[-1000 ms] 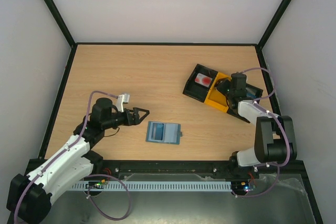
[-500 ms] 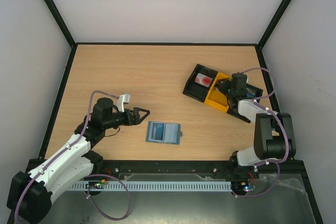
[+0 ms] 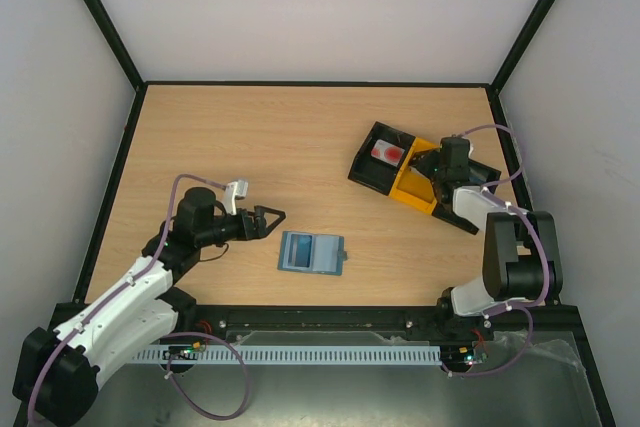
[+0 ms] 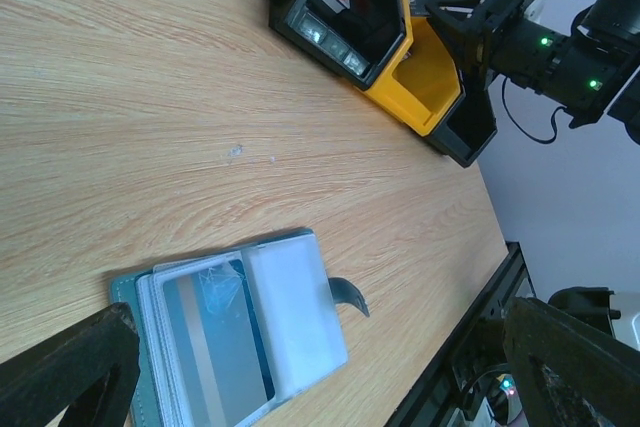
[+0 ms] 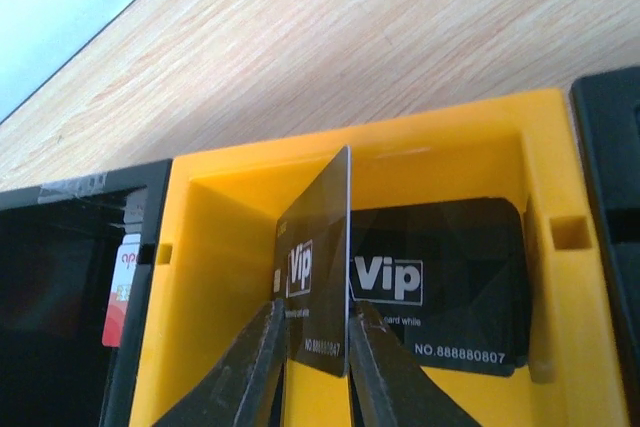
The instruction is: Take the credit cards out of the card holder
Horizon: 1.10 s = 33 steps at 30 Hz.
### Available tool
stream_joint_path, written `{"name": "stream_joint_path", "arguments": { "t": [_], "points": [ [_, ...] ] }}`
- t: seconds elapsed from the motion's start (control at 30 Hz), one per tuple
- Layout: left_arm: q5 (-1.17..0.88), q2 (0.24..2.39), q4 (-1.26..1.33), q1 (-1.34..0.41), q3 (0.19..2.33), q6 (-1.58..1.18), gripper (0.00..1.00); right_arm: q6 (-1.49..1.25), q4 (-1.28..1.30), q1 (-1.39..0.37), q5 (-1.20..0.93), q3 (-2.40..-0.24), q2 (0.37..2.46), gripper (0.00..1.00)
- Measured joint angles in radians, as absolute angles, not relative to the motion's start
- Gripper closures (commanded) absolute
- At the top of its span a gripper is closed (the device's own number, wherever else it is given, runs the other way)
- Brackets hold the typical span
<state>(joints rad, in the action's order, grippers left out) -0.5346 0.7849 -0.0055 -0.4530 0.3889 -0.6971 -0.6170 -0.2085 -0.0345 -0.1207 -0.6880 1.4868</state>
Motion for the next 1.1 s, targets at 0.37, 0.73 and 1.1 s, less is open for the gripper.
{"name": "stream_joint_path", "arguments": {
  "t": [0.37,0.73,1.1],
  "points": [
    [-0.543,0.777,-0.006,-0.453,0.376,-0.709,0.00,-0.583,-0.163,-0.035,-0.072,-0.744,1.514,0.75],
    [-0.542,0.783,-0.009,-0.453,0.374,-0.715,0.00,-0.590,-0.074,-0.035,0.007,-0.803,1.539,0.66],
    [-0.482,0.802,-0.015,-0.453,0.374,-0.724,0.00,-0.607,0.001,-0.035,0.030,-0.855,1.537,0.61]
  ]
}}
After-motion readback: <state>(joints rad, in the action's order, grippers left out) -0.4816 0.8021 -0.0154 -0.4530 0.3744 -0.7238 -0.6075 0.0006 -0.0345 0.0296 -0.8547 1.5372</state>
